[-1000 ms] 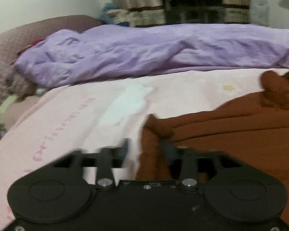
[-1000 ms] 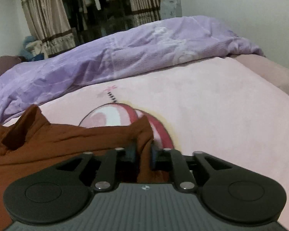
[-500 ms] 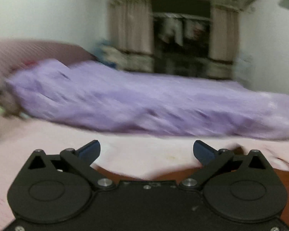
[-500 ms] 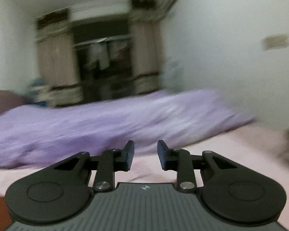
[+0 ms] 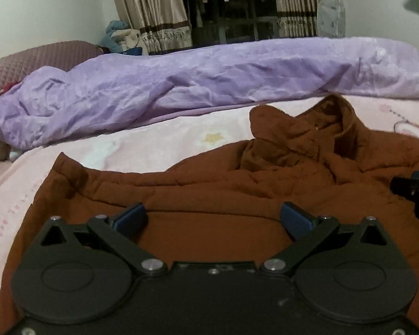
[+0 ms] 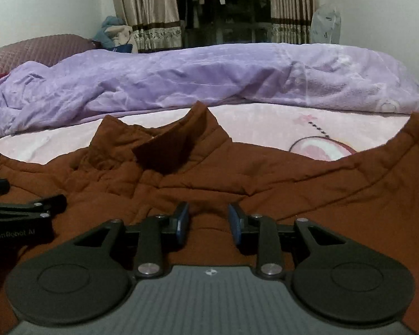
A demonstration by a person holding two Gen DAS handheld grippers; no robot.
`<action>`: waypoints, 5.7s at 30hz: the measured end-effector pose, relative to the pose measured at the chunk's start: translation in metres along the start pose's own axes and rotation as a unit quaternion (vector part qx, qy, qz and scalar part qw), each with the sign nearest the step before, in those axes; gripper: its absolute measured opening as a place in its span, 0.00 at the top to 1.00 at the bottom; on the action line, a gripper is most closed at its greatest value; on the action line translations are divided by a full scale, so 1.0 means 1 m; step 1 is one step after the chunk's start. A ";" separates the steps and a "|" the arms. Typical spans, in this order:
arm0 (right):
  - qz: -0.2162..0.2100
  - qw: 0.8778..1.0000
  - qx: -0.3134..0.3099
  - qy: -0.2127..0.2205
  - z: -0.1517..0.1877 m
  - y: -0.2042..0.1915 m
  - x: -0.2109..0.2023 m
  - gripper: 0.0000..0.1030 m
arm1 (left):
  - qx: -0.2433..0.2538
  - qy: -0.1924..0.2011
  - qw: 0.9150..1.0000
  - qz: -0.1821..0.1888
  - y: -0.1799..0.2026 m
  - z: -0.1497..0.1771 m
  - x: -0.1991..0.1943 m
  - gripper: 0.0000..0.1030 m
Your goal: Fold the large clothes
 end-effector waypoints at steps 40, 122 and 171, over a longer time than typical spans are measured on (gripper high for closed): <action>0.084 0.996 -0.010 -0.020 -0.012 0.051 0.007 0.30 | -0.109 0.035 0.992 -0.044 -0.125 -0.028 -0.020 0.00; 0.009 0.996 0.080 -0.034 0.049 0.164 -0.118 0.13 | -0.059 -0.128 0.989 0.046 -0.207 0.069 -0.025 0.00; 0.011 0.982 0.185 -0.023 0.063 0.176 -0.159 0.14 | -0.033 -0.067 0.997 0.007 -0.202 0.063 -0.082 0.13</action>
Point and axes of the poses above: each gripper's, at about its wrist camera, not at the fingertips, and x roughly the way its jaws point, y to its right, z to its underside, the point moved 3 cm from there along x, roughly the way its jaws point, and after that the axes turned 10 degrees about -z, right-handed, at the moved point
